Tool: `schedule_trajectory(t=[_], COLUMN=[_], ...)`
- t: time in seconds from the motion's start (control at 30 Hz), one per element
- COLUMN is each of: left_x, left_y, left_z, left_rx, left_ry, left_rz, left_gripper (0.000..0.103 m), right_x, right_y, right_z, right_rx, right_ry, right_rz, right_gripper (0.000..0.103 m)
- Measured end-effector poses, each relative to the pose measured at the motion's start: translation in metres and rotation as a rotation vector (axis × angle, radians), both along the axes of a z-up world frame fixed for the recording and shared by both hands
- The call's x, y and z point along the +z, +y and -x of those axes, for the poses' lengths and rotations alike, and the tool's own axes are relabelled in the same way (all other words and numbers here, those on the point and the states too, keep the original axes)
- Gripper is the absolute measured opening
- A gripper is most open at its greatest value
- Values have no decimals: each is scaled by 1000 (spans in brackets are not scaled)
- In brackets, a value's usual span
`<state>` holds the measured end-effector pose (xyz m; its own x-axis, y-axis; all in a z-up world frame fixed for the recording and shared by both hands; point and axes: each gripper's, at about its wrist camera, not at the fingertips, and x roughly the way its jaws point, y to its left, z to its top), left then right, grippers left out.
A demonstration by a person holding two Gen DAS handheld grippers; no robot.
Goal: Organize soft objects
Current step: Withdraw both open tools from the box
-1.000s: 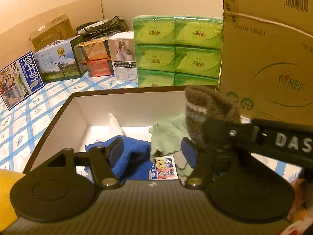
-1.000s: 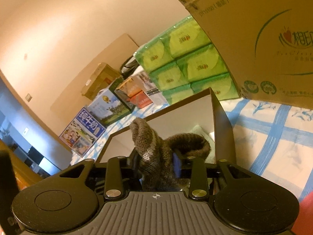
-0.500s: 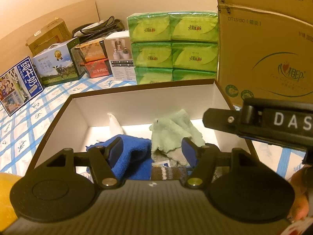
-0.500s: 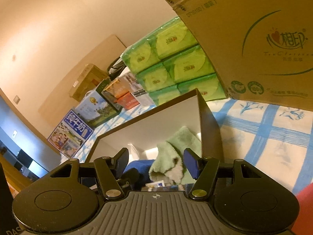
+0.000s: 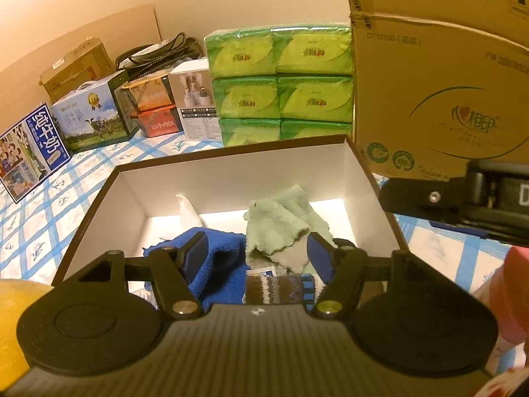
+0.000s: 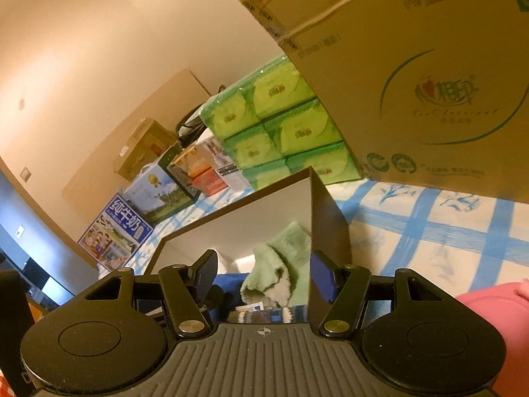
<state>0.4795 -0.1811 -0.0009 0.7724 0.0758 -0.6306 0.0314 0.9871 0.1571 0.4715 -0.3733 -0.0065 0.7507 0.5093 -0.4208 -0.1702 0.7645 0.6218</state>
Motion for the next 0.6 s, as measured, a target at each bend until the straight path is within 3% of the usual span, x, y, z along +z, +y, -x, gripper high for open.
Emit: schedule_trajectory(t=[0.6], left_x=[38], left_y=[-9], left_z=[82], left_rx=[-91], left_ry=[-34], left_rz=[6], left_gripper=[64], right_x=[39], right_y=[-27], right_z=[88], right_rx=[-48], right_ry=[-32], right_rz=[-39], right_gripper=[62])
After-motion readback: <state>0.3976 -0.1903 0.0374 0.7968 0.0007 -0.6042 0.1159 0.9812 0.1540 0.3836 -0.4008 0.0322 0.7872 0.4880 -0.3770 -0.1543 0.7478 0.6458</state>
